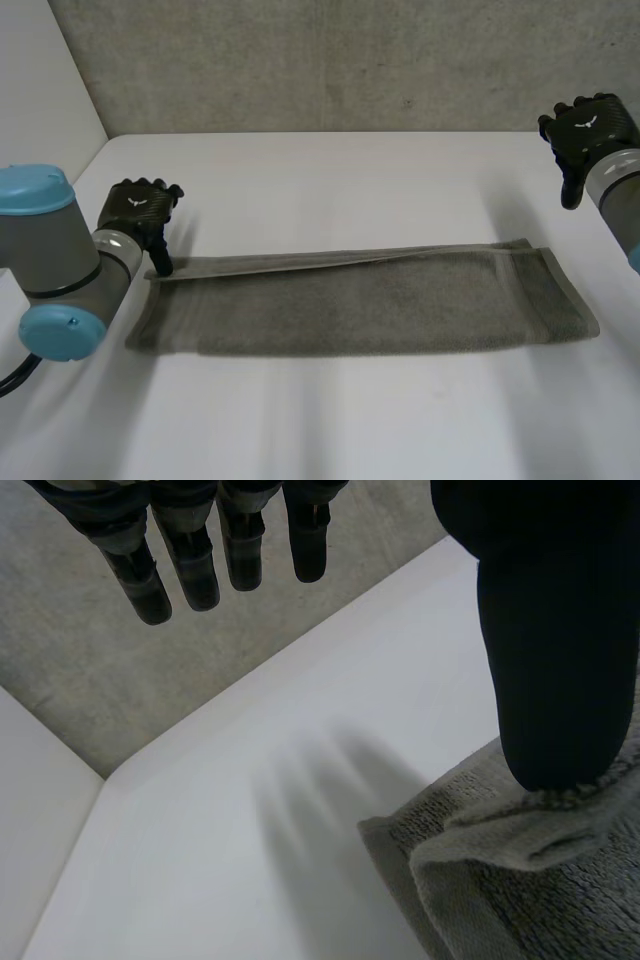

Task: Fold the towel.

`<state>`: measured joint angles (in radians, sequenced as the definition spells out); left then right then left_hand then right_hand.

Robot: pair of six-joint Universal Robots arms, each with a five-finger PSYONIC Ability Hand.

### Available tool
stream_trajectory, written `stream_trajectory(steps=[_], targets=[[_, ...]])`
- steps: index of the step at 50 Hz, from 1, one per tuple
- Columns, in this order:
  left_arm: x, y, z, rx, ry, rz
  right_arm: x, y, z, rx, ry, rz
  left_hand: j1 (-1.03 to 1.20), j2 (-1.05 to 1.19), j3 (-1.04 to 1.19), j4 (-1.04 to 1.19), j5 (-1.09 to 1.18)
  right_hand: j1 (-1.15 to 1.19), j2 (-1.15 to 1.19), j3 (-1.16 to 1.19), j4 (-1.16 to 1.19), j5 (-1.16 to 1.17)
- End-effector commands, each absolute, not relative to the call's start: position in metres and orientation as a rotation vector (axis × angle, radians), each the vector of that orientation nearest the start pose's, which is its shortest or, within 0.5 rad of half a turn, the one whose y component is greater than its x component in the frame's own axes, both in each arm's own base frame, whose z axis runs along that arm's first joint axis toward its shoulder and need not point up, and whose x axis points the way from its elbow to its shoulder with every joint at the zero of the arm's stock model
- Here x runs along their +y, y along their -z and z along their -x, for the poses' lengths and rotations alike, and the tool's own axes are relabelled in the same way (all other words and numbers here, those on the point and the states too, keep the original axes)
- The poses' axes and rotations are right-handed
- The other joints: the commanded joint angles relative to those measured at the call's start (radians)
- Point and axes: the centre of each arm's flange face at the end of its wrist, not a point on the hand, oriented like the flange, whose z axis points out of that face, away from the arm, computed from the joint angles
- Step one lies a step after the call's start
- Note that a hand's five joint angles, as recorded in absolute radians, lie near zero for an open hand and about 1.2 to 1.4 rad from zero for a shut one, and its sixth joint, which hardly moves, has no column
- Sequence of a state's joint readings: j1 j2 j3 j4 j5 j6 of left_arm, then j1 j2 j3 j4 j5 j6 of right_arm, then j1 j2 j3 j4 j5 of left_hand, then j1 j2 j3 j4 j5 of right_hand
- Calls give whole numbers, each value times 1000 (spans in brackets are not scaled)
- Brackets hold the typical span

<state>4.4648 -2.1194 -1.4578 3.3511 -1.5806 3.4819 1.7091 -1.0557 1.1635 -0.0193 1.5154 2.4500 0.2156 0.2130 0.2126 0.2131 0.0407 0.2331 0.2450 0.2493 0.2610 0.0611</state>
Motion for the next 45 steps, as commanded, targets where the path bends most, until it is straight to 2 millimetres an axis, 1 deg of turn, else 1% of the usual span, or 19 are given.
stream_trajectory(steps=[1,2,3,4,5,6,8,11,12,15,20,24,27,29,31,37,43,44,45], targets=[[-323,-176,217,2311,1924,-707,-351,-242,-186,2422,2163,1167,13,15,16,15,13,-59,-71,-75,-86,-61],[-317,-179,217,2316,1935,-723,-351,-242,-186,2422,2163,1167,13,15,16,15,13,-59,-71,-75,-86,-61],[-317,-179,217,2316,1935,-723,-342,-236,-185,2451,2104,1181,13,15,16,15,13,-59,-71,-75,-86,-61],[-311,-181,219,2323,1949,-754,-342,-236,-185,2451,2103,1181,18,21,21,21,19,-59,-71,-75,-86,-61],[-304,-183,220,2330,1964,-788,-329,-227,-184,2489,2018,1197,27,30,30,30,28,-59,-71,-75,-86,-61],[-304,-183,220,2331,1964,-789,-329,-227,-184,2489,2017,1197,27,30,30,30,28,-59,-71,-75,-86,-61],[-294,-187,223,2341,1990,-839,-308,-213,-183,2511,1909,1226,45,47,48,47,45,-59,-71,-75,-86,-61],[-286,-189,223,2351,1996,-869,-298,-203,-180,2515,1850,1235,48,50,51,50,48,-59,-71,-75,-86,-61],[-285,-189,223,2351,1996,-869,-298,-203,-180,2515,1850,1235,48,50,51,50,48,-59,-71,-75,-86,-61],[-274,-191,223,2351,2004,-888,-293,-187,-165,2561,1784,1193,48,50,51,50,48,-59,-71,-75,-86,-61],[-266,-193,221,2351,2003,-894,-285,-184,-162,2537,1779,1186,51,53,54,53,51,-59,-71,-75,-86,-61],[-264,-190,221,2362,1993,-895,-285,-181,-158,2535,1760,1168,48,50,51,50,48,-42,-54,-59,-70,-45],[-263,-182,220,2384,1965,-895,-289,-175,-152,2541,1741,1142,48,50,51,50,48,28,16,12,0,25],[-263,-176,220,2386,1964,-898,-293,-165,-151,2535,1714,1139,48,50,51,50,48,119,107,102,91,116],[-262,-173,220,2386,1964,-898,-295,-160,-151,2538,1704,1146,48,50,51,50,48,151,139,135,123,148],[-262,-171,220,2349,2007,-890,-304,-147,-140,2586,1666,1114,45,47,48,47,45,298,286,282,270,295],[-262,-172,221,2336,2022,-892,-308,-140,-137,2606,1638,1103,42,45,45,44,42,421,409,405,394,419],[-262,-172,221,2337,2023,-894,-309,-139,-137,2608,1634,1102,42,45,45,44,42,576,564,559,548,573],[-261,-172,222,2338,2022,-896,-311,-138,-135,2617,1637,1099,42,45,45,44,42,850,838,834,822,848]])
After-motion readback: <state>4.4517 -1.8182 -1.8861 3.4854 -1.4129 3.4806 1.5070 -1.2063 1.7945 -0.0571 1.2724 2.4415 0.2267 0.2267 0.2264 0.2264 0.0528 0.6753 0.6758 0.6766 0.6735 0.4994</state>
